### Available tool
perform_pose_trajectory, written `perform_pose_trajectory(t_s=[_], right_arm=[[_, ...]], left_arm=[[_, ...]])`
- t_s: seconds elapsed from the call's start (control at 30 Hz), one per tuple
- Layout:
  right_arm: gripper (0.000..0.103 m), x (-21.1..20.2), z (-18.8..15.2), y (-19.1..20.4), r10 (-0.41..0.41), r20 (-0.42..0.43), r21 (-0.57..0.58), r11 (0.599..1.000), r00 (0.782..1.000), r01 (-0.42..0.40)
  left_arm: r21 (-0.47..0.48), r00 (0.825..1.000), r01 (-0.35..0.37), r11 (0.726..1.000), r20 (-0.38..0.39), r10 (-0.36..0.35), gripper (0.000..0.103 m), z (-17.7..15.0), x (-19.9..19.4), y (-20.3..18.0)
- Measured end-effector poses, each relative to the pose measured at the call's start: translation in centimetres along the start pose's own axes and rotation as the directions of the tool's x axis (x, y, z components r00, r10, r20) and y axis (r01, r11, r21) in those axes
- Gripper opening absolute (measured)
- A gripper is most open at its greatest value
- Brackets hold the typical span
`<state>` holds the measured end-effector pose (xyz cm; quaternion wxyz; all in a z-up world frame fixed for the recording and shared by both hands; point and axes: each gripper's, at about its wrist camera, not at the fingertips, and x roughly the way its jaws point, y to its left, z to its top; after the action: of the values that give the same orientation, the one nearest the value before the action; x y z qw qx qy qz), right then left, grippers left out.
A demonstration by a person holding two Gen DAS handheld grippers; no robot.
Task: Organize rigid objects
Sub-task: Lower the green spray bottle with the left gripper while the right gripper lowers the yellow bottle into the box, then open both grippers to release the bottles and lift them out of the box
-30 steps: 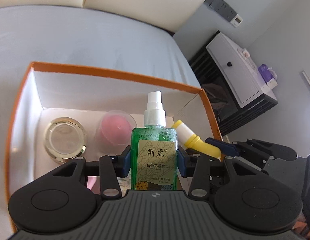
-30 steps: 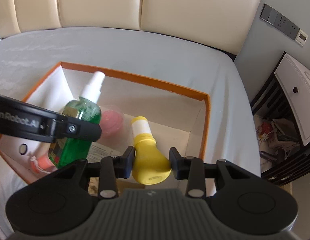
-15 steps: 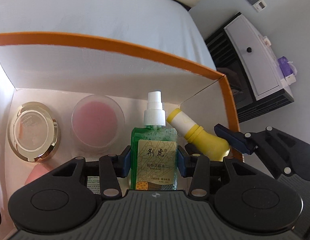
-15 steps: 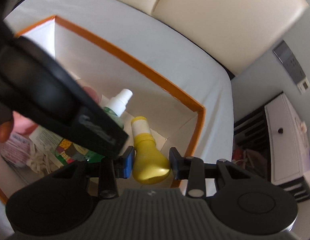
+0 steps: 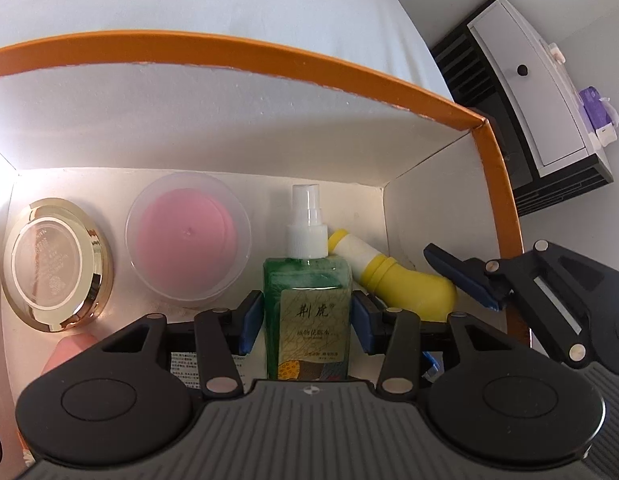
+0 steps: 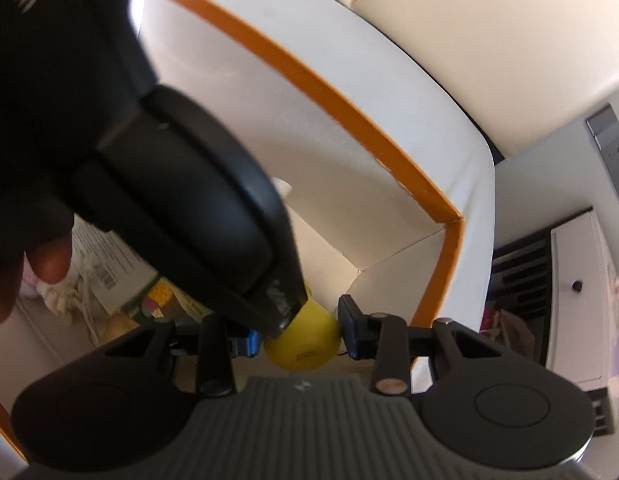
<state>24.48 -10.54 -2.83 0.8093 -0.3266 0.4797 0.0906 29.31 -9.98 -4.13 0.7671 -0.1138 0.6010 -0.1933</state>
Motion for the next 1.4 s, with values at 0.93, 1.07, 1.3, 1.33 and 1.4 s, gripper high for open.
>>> perform_pose_trajectory(t_s=[0.93,1.07,1.3,1.33,1.4], right_arm=[[0.051,-0.8,0.7,-0.6,0.018,-0.009,0.004,1.000,1.000,-0.018],[0.058,-2.7,0.6,-0.6,-0.004,0.035,0.035,0.999,0.999,0.003],[0.061,-6.0,-0.5,0.2,-0.059,0.119,0.112,0.993,0.991,0.045],[0.061,-6.5,-0.6,0.3,-0.068,0.130,0.130,0.990,0.989,0.051],[0.061,-7.7,-1.1,0.8,-0.081,0.152,0.172,0.984,0.985,0.054]], left_arm=[[0.059,0.981,-0.031,0.998,0.192,0.019,0.067,-3.2,-5.4,1.6],[0.054,0.969,-0.007,0.999,0.247,-0.006,0.067,-3.9,-7.0,1.4],[0.092,0.939,0.001,0.996,0.343,-0.032,0.067,-6.2,-9.8,0.3],[0.099,0.936,0.003,0.995,0.351,-0.038,0.067,-6.6,-10.1,0.2],[0.113,0.930,0.004,0.994,0.364,-0.045,0.066,-7.5,-10.7,0.1]])
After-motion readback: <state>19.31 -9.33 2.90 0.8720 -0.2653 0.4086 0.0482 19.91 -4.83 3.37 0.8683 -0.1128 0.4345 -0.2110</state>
